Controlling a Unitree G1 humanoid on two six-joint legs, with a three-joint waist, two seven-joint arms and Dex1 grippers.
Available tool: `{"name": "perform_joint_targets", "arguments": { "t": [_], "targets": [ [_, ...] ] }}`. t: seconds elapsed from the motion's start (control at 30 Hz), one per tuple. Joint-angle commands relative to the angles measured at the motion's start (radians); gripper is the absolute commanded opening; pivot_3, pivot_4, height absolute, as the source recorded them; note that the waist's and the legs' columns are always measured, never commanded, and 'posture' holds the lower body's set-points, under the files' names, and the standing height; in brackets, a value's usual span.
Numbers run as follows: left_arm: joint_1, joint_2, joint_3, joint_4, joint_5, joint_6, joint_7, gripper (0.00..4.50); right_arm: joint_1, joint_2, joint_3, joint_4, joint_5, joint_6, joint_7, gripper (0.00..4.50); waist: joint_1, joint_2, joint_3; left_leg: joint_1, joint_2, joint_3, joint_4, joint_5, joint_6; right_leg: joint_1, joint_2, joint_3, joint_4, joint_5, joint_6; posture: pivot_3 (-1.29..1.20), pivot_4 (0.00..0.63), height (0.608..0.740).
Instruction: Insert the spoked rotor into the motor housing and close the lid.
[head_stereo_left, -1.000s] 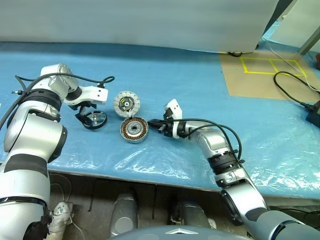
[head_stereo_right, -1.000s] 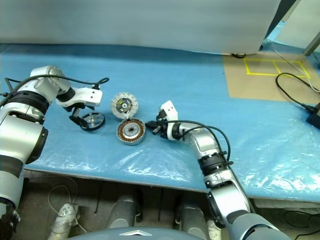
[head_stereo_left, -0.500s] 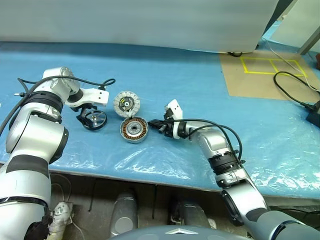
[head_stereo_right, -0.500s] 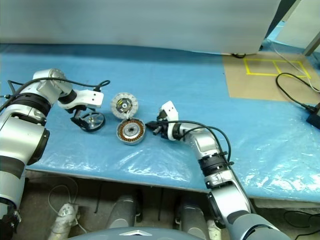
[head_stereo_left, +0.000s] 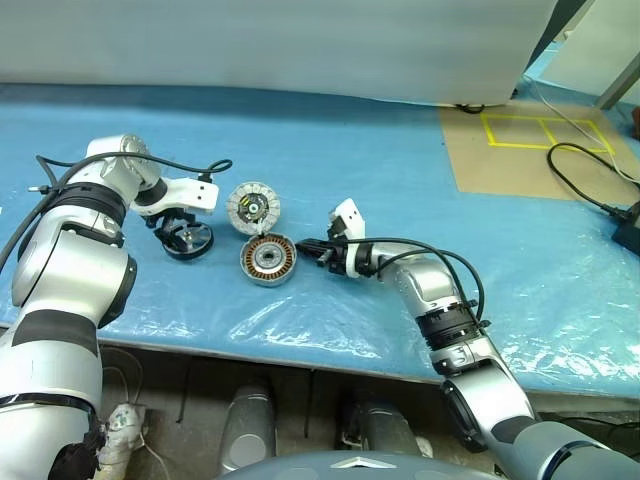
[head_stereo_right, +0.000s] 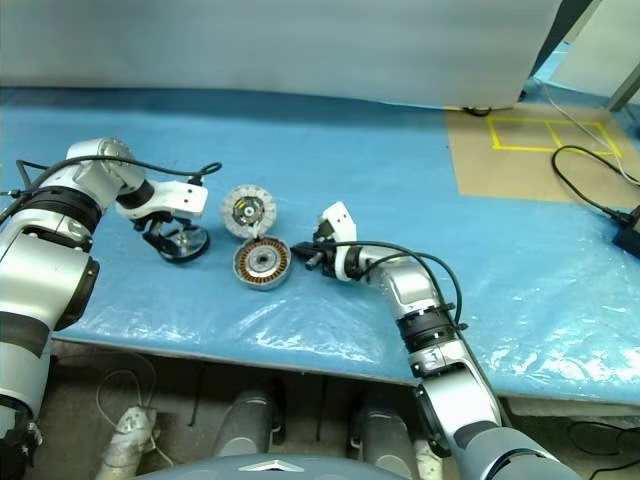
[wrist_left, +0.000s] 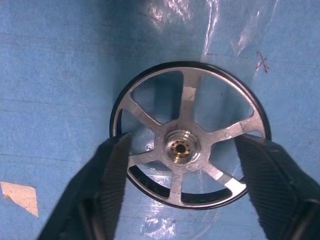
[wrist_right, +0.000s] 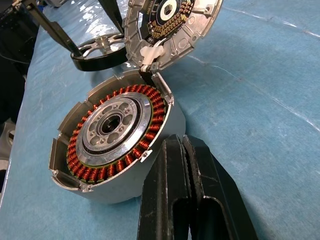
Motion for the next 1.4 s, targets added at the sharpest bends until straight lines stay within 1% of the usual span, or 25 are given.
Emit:
{"name": "perform_joint_targets", "arguments": {
  "t": [0.03, 0.2, 0.23, 0.3, 0.33, 0.37, 0.7, 0.77, 1.0, 1.3, 1.4],
  "targets": [
    [-0.012, 0.017, 0.010, -0.011, -0.009, -0.005, 0.001, 3.22, -0.001, 0.004, -0.006, -0.026, 0.015, -0.004, 0.002, 0.00, 0.000, 0.000, 0.000, 0.000, 0.000, 0.000, 0.000, 0.000, 0.000, 0.000, 0.000, 0.000, 0.000, 0.000, 0.000, 0.00, 0.150, 0.740],
    [-0.005, 0.015, 0.011, -0.013, -0.011, -0.006, 0.001, 3.22, -0.003, 0.006, -0.004, -0.018, 0.011, -0.009, 0.002, 0.00, 0.000, 0.000, 0.000, 0.000, 0.000, 0.000, 0.000, 0.000, 0.000, 0.000, 0.000, 0.000, 0.000, 0.000, 0.000, 0.00, 0.150, 0.740],
    [-0.003, 0.014, 0.012, -0.013, -0.012, -0.006, 0.001, 2.84, -0.003, 0.007, -0.002, -0.015, 0.009, -0.011, 0.001, 0.00, 0.000, 0.000, 0.000, 0.000, 0.000, 0.000, 0.000, 0.000, 0.000, 0.000, 0.000, 0.000, 0.000, 0.000, 0.000, 0.00, 0.150, 0.740],
    [-0.003, 0.014, 0.013, -0.013, -0.013, -0.005, 0.000, 2.34, -0.003, 0.007, -0.001, -0.013, 0.007, -0.012, 0.001, 0.00, 0.000, 0.000, 0.000, 0.000, 0.000, 0.000, 0.000, 0.000, 0.000, 0.000, 0.000, 0.000, 0.000, 0.000, 0.000, 0.00, 0.150, 0.740],
    [-0.002, 0.014, 0.013, -0.013, -0.012, -0.006, 0.005, 1.94, -0.003, 0.007, -0.002, -0.013, 0.007, -0.012, 0.001, 0.00, 0.000, 0.000, 0.000, 0.000, 0.000, 0.000, 0.000, 0.000, 0.000, 0.000, 0.000, 0.000, 0.000, 0.000, 0.000, 0.00, 0.150, 0.740],
    [-0.002, 0.014, 0.012, -0.014, -0.012, -0.007, 0.007, 1.64, -0.003, 0.007, -0.002, -0.013, 0.007, -0.012, 0.001, 0.00, 0.000, 0.000, 0.000, 0.000, 0.000, 0.000, 0.000, 0.000, 0.000, 0.000, 0.000, 0.000, 0.000, 0.000, 0.000, 0.00, 0.150, 0.740],
    [0.011, 0.015, 0.008, -0.014, -0.008, -0.010, 0.012, 1.64, -0.003, 0.003, -0.001, -0.014, 0.003, -0.013, -0.002, 0.00, 0.000, 0.000, 0.000, 0.000, 0.000, 0.000, 0.000, 0.000, 0.000, 0.000, 0.000, 0.000, 0.001, 0.000, 0.000, 0.00, 0.150, 0.740],
    [0.012, 0.013, 0.013, -0.015, -0.012, -0.011, 0.013, 1.38, -0.003, 0.003, -0.002, -0.013, 0.003, -0.012, -0.002, 0.00, 0.000, 0.000, 0.000, 0.000, 0.000, 0.000, 0.001, 0.000, 0.000, 0.000, 0.000, 0.000, 0.002, 0.000, 0.000, 0.00, 0.150, 0.740],
    [-0.009, 0.018, 0.037, -0.018, -0.037, -0.002, 0.015, 1.35, -0.009, -0.003, -0.003, -0.010, -0.008, -0.027, -0.009, 0.00, 0.000, 0.000, 0.000, 0.000, 0.000, 0.000, 0.003, 0.000, 0.000, 0.000, -0.001, 0.000, 0.004, 0.000, 0.000, 0.00, 0.150, 0.740],
    [-0.066, 0.047, 0.081, -0.046, -0.091, -0.020, -0.034, 1.35, -0.010, -0.073, -0.031, -0.074, 0.023, -0.027, 0.059, 0.00, 0.001, 0.000, 0.000, 0.000, -0.001, 0.000, 0.003, 0.000, 0.000, -0.001, -0.001, 0.000, 0.005, 0.000, 0.000, 0.00, 0.150, 0.740],
    [-0.089, 0.054, 0.117, -0.060, -0.135, -0.013, -0.048, 1.35, -0.019, -0.094, -0.055, -0.086, 0.039, -0.025, 0.065, 0.00, 0.001, 0.000, 0.000, 0.000, 0.000, 0.000, 0.003, 0.000, 0.000, -0.001, -0.001, 0.000, 0.005, 0.000, 0.000, 0.00, 0.150, 0.740]
  ]
}}
